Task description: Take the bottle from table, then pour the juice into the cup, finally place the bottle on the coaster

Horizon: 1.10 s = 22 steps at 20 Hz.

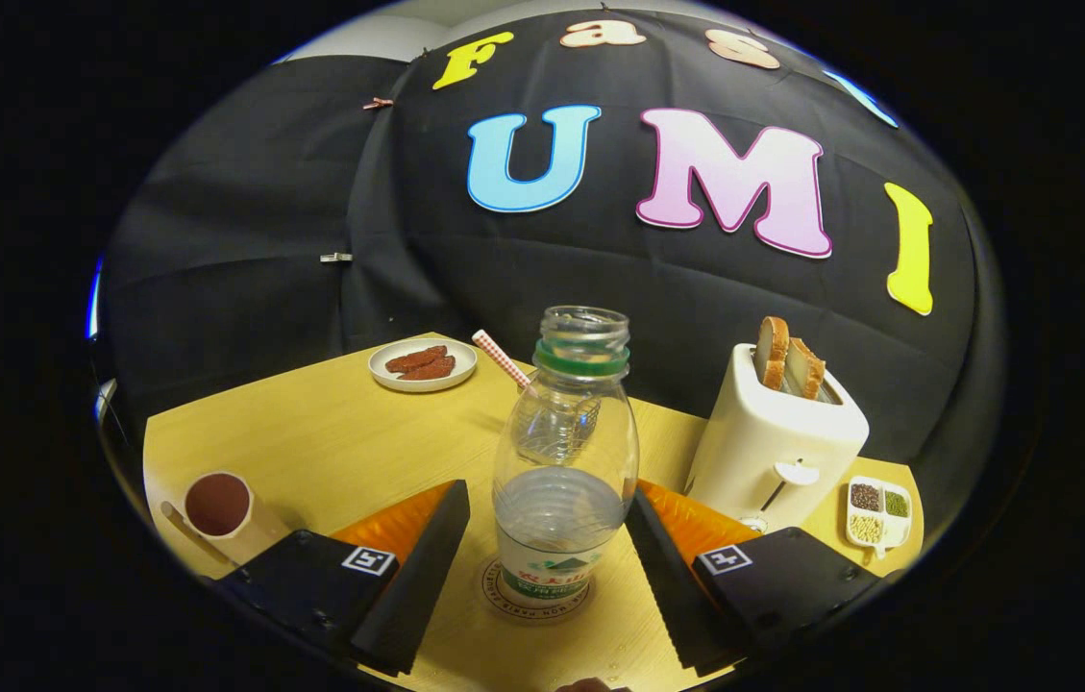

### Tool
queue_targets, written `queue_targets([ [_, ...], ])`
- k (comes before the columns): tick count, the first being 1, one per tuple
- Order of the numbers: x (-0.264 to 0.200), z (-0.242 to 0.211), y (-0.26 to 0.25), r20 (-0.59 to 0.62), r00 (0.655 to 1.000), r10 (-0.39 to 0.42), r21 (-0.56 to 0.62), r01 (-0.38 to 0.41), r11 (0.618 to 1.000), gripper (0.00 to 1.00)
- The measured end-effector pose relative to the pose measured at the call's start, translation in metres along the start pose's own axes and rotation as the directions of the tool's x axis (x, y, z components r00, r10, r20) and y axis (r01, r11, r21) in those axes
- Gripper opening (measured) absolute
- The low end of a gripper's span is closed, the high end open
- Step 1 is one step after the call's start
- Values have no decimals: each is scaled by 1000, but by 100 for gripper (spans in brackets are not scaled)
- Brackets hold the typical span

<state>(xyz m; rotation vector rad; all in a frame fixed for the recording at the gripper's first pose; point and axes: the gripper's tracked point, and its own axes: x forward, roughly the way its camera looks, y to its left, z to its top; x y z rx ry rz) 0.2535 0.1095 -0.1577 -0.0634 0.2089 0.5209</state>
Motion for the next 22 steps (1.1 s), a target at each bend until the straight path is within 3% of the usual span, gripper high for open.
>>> queue_targets([
  [11,-62,37,-13,52,996,-70,-15,71,997,98],
  [22,-217,111,-14,172,959,-225,38,222,974,97],
])
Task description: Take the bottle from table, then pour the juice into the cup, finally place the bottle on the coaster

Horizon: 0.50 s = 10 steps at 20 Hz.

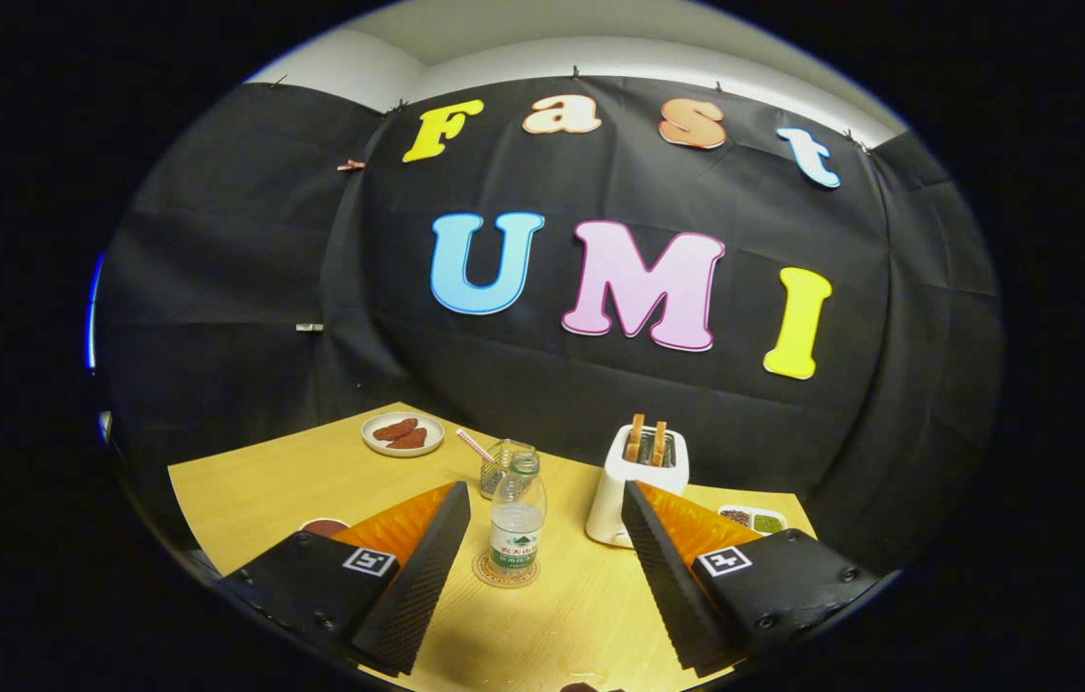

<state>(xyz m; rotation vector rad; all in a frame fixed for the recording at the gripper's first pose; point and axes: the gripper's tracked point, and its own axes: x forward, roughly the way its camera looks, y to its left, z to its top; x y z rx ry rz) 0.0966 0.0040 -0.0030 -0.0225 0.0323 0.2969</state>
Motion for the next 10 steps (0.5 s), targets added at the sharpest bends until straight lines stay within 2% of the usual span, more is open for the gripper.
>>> queue_targets([
  [5,-71,22,-30,15,993,-114,79,112,990,97],
  [10,-136,24,-61,-2,976,-219,132,217,967,97],
])
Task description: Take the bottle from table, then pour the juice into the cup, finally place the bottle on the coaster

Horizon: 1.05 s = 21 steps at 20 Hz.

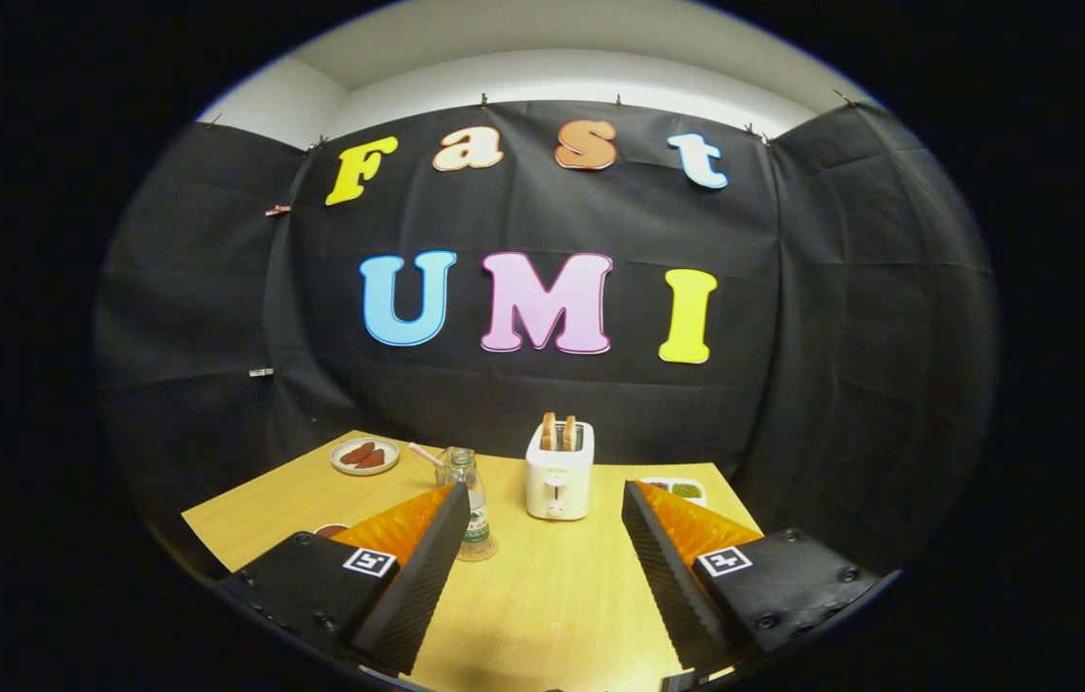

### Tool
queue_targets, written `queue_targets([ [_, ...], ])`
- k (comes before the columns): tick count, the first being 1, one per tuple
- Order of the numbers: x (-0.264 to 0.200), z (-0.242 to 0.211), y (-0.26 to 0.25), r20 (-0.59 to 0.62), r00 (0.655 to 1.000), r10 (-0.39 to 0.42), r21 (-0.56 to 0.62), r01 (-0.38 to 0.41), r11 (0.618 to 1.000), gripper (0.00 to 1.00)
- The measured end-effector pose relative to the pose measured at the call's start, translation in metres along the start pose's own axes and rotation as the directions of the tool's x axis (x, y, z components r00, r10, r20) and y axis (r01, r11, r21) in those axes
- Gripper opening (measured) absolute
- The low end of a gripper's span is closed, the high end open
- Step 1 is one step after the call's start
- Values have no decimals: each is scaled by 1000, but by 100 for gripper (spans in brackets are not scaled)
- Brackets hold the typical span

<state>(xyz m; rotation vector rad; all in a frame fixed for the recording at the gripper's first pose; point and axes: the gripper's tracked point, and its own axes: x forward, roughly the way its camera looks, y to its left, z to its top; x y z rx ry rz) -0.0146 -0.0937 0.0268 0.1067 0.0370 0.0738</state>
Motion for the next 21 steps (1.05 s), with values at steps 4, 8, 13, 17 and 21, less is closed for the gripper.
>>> queue_targets([
  [4,-29,-4,-25,-10,998,-54,12,55,998,97],
  [8,-34,-4,-39,-5,997,-82,3,82,997,97],
  [13,-12,-2,-39,-7,999,-52,7,52,999,97],
  [17,4,1,-42,7,1000,-14,-12,14,1000,97],
  [21,16,-2,-42,6,1000,22,-14,-21,1000,97],
])
